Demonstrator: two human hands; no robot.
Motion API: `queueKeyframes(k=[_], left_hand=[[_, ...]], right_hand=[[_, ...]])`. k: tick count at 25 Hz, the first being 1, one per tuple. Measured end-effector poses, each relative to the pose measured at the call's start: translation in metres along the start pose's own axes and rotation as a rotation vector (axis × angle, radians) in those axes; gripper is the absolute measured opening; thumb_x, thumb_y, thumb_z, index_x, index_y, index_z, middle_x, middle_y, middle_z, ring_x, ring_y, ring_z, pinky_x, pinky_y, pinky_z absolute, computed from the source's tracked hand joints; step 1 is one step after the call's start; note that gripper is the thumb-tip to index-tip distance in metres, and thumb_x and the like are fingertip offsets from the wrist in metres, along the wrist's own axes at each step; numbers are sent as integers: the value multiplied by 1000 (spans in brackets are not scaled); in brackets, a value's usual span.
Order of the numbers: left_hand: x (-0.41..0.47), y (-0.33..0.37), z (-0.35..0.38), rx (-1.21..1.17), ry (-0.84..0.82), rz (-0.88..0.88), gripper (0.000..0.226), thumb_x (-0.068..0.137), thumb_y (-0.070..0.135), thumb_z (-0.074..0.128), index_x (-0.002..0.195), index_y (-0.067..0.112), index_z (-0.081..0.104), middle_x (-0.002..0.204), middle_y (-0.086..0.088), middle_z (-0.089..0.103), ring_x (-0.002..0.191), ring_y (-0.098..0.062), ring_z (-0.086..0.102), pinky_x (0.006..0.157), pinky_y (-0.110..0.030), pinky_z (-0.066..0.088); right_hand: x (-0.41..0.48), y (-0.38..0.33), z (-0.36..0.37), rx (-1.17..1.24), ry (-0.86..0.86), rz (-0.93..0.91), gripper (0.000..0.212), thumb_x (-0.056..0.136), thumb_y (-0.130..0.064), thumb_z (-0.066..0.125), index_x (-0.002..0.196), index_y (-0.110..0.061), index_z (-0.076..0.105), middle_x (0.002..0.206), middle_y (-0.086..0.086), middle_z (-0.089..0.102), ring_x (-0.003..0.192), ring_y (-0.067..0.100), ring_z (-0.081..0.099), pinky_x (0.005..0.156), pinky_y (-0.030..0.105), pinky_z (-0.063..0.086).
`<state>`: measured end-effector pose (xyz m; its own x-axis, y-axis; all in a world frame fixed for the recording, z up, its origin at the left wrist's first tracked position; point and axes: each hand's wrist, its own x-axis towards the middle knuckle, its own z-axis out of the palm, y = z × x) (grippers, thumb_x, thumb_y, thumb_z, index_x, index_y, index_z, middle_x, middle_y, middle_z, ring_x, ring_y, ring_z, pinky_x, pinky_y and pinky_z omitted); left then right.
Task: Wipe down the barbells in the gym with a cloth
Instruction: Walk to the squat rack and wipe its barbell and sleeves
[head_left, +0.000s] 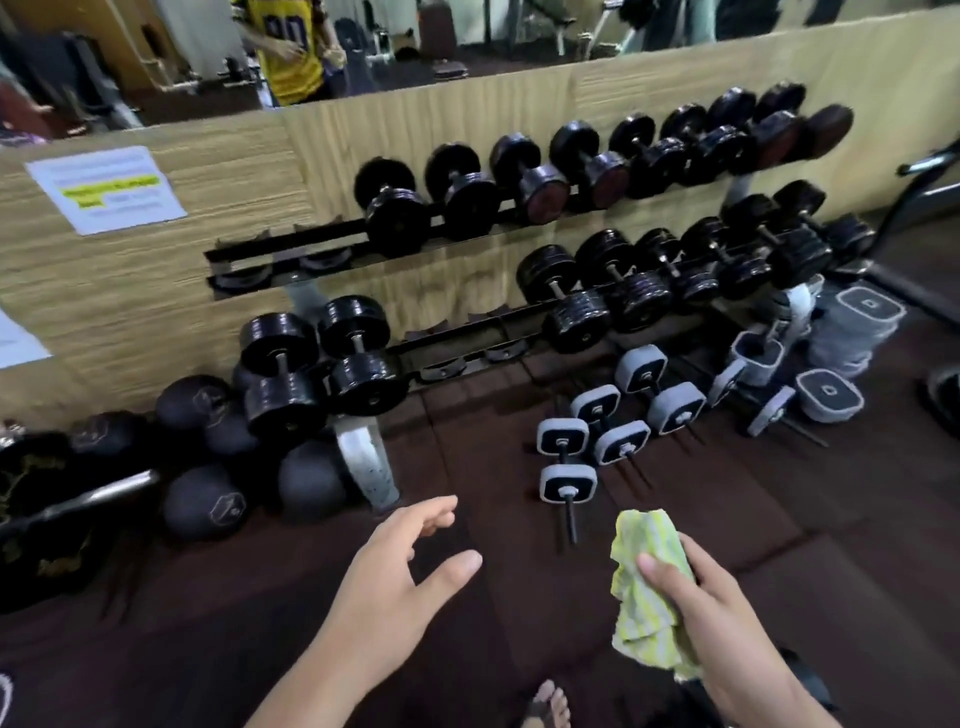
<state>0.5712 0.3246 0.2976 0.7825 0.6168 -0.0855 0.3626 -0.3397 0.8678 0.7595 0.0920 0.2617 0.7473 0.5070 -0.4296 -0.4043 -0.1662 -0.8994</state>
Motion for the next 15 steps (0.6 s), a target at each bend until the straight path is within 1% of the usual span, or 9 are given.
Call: queueKeyframes(k=[2, 4, 7, 11, 13, 15], left_hand=[[57, 12, 10, 16, -25, 10, 58, 73, 65, 66, 128, 51, 54, 123, 30, 60, 124, 8, 50, 106, -32, 44], [108, 30, 19, 29, -75, 28, 59, 72, 66, 65, 128, 52, 53, 124, 30, 60, 124, 8, 50, 106, -31, 43], [172, 51, 36, 60, -157, 63, 55, 76, 61, 67, 128, 52, 52, 124, 31, 58, 125, 8, 49, 107, -30, 43], [268, 75, 70, 77, -293, 138, 53, 75, 62, 66, 125, 55, 51, 122, 31, 59, 122, 9, 51, 104, -29, 44], [317, 85, 90, 59, -386, 167, 51, 77, 58, 68, 126, 56, 51, 123, 30, 59, 122, 10, 50, 104, -30, 44], [361, 92, 110, 52, -460, 205, 53, 77, 60, 68, 127, 55, 50, 124, 29, 59, 122, 10, 50, 105, -30, 43]], right_hand=[[45, -17, -11, -4, 63, 11, 12, 95, -17, 69, 100, -24, 77, 104, 25, 75, 104, 48, 70, 81, 57, 62], [82, -40, -20, -22, 96, 12, 10, 95, -19, 69, 99, -24, 77, 100, 22, 77, 101, 45, 72, 87, 60, 59], [120, -71, -35, -28, 159, 1, 14, 95, -20, 69, 106, -25, 75, 97, 14, 80, 97, 37, 75, 88, 54, 60], [159, -97, -62, 48, 301, -9, 15, 94, -20, 70, 108, -21, 76, 102, 17, 78, 101, 41, 73, 90, 58, 58], [177, -106, -78, 78, 411, -9, 15, 94, -18, 69, 107, -20, 76, 101, 15, 79, 97, 38, 75, 85, 53, 59], [191, -114, -90, 110, 508, -4, 15, 95, -16, 68, 106, -20, 77, 97, 15, 80, 90, 33, 76, 75, 43, 62]])
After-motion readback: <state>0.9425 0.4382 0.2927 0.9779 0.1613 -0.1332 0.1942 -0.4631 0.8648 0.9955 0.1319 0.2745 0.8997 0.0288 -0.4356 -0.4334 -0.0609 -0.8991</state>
